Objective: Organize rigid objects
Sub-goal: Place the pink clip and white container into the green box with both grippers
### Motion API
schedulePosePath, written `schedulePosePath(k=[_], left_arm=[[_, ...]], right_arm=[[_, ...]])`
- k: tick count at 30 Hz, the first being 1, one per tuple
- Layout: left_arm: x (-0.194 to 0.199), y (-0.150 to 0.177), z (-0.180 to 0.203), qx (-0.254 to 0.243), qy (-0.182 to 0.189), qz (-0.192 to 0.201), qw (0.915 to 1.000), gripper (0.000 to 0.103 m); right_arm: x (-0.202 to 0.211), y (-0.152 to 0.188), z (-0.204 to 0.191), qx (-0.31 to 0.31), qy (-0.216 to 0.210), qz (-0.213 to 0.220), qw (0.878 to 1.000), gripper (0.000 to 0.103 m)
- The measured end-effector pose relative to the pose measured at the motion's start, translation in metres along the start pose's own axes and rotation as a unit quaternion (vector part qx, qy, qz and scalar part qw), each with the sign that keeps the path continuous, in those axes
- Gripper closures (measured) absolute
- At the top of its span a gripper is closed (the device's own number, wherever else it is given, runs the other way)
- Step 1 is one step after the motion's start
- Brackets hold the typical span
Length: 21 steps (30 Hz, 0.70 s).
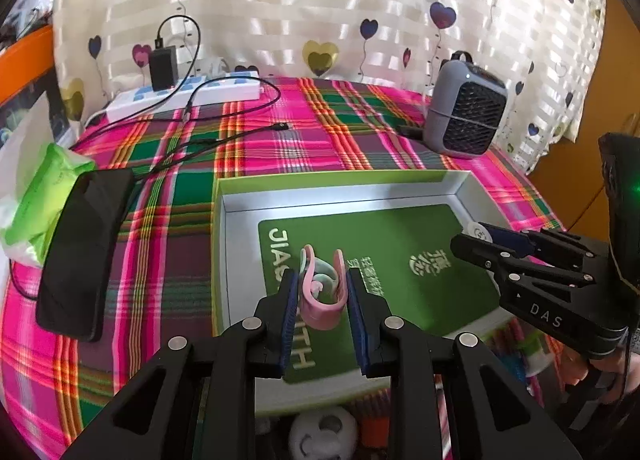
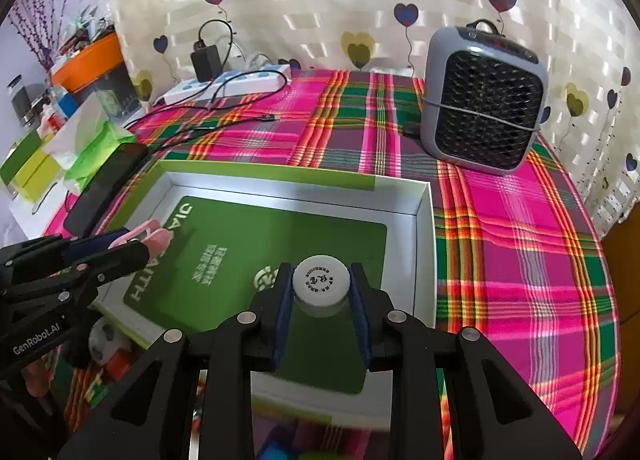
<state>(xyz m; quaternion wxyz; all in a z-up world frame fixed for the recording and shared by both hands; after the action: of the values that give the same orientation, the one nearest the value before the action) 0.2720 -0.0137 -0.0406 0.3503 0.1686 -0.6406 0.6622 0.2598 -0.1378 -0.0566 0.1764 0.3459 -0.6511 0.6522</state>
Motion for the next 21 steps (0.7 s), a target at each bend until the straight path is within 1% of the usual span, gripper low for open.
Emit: schedulePosePath(k=[9,21], left_arm=[[-0.016,0.006,-0.003,0.005,-0.001,-0.018,0.9998,0.08],[-0.018,0.007,-0.003,-0.003,-0.007,-0.023,0.9997,0.08]], right_arm=[[-0.013,0.002,0.003,0.006,0.007,-0.011,1.0,0.074],[-0.018,0.004,0.005,0.008,0.016,-0.025,1.0,0.075]])
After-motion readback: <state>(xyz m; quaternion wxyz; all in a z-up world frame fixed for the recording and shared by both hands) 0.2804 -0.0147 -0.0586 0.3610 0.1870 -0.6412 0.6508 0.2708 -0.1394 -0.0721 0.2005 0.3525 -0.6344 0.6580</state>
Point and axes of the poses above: each gripper's, at about its wrist camera, not at the fingertips, and x roughly against the way its jaws point, z to its right, y to its underside, the point moved 10 cm from there along -x, roughly the way its jaws point, and after that the axes turned 6 degrees about z, right-handed, at the moved point
